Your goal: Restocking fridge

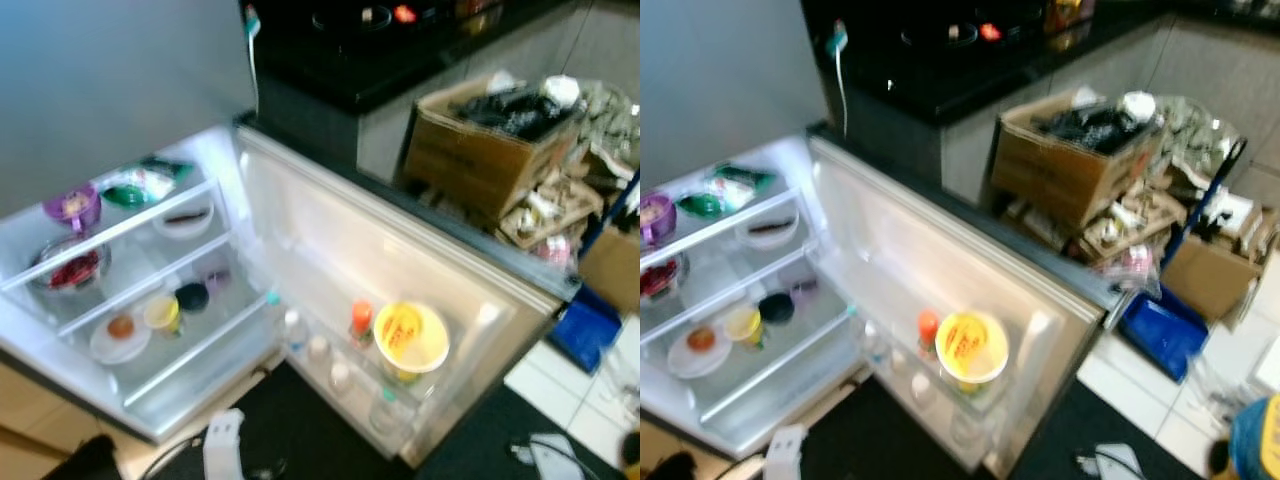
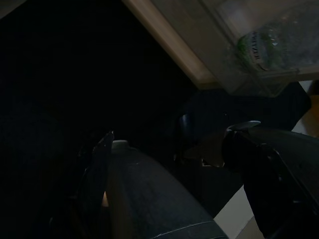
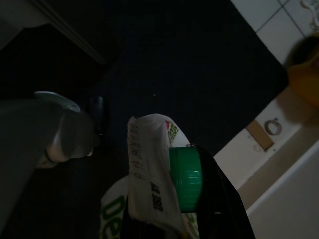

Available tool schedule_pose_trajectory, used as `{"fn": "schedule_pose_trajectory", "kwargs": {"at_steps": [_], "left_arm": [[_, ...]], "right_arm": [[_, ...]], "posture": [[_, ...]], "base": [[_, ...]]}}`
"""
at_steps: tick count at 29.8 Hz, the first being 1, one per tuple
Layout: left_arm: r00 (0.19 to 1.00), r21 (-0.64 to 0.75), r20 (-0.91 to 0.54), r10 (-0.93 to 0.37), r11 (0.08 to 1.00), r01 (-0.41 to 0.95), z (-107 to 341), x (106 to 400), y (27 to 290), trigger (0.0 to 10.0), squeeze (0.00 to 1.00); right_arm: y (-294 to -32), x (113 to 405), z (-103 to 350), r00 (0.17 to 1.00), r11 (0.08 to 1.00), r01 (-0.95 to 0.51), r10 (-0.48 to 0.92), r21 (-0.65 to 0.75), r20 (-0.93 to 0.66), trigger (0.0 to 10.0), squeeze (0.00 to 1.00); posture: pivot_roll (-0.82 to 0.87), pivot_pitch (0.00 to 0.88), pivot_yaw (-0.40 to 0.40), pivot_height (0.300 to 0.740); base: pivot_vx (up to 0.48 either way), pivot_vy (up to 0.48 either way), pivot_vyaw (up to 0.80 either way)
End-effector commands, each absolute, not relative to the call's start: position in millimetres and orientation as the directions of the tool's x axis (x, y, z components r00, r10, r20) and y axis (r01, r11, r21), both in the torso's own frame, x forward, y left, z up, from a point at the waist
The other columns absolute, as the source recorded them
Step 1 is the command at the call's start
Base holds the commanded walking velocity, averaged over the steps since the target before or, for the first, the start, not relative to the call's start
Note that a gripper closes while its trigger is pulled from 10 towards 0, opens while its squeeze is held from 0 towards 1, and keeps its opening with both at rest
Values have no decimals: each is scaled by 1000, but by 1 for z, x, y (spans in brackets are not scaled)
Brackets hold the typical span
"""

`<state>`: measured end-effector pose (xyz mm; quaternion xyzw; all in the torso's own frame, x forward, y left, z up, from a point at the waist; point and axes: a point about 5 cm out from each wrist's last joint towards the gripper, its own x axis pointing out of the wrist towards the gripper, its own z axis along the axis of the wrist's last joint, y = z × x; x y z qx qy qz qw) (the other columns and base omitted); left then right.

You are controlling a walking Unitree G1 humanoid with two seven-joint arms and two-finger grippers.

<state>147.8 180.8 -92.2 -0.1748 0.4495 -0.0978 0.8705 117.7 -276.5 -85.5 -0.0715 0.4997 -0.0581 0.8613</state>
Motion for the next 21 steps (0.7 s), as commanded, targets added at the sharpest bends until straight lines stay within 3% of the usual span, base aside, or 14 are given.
{"fn": "schedule_pose_trajectory", "kwargs": {"at_steps": [1, 16, 21], "left_arm": [[567, -393, -758, -322, 919, -4, -95, 141, 182, 10000, 0], [757, -394, -612, -228, 918, -42, -68, 190, 203, 10000, 0], [804, -412, -530, -268, 911, 32, -55, 208, 205, 10000, 0]], "right_arm": [[-273, 114, -88, 479, 985, 28, -161, -168, -863, 10000, 0], [-286, 133, -78, 504, 980, 83, -199, -182, -840, 10000, 0], [-289, 139, -75, 512, 977, 91, -210, -191, -833, 10000, 0]], "posture": [[-44, 31, 6, 740], [-44, 43, 8, 740], [-44, 44, 6, 720]], "base": [[0, 0, 0], [0, 0, 0], [0, 0, 0]]}}
